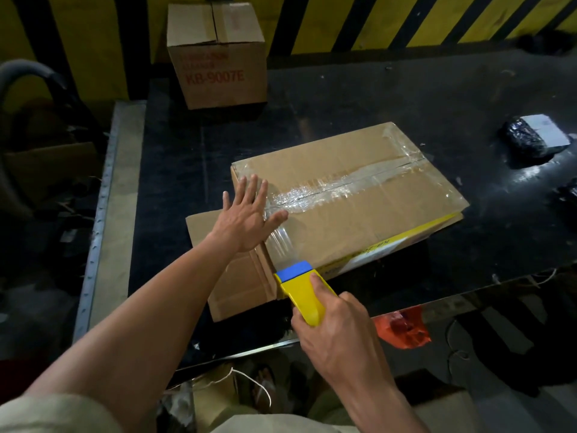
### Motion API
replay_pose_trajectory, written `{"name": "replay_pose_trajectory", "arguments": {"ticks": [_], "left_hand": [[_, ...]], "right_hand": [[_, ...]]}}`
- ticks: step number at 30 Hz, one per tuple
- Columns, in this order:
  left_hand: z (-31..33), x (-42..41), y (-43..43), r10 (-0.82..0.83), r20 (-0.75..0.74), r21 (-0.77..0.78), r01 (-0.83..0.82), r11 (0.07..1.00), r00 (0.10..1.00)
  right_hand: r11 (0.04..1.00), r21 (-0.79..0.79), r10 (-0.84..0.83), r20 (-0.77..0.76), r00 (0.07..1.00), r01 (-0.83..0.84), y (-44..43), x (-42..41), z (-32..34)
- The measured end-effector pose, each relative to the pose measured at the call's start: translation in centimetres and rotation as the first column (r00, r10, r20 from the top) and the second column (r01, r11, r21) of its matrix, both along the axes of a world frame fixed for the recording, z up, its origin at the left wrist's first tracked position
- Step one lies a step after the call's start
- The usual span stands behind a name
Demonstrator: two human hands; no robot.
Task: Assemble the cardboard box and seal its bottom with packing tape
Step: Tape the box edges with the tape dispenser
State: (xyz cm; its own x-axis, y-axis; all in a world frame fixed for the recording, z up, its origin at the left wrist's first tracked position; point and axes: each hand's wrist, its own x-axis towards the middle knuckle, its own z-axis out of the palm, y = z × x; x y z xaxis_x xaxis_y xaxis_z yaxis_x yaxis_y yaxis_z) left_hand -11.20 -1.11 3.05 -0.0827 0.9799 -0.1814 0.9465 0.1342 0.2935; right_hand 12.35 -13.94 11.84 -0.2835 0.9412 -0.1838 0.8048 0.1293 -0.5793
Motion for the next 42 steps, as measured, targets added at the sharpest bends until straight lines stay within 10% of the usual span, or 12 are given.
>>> {"name": "replay_pose_trajectory", "arguments": {"ticks": [6, 42], "left_hand": [[1.5, 1.1, -0.4, -0.065, -0.191, 0.025, 0.071, 0.997, 0.979], [0.4, 2.9, -1.7, -0.124, -0.079, -0.03, 0.122, 0.992, 0.989]], "right_hand": [[0.999, 0.031, 0.007, 0.032, 0.999, -0.008, 0.6, 0.0, 0.1], [0.99, -0.133, -0.012, 0.178, 0.984, 0.036, 2.2, -2.0, 3.0]]}}
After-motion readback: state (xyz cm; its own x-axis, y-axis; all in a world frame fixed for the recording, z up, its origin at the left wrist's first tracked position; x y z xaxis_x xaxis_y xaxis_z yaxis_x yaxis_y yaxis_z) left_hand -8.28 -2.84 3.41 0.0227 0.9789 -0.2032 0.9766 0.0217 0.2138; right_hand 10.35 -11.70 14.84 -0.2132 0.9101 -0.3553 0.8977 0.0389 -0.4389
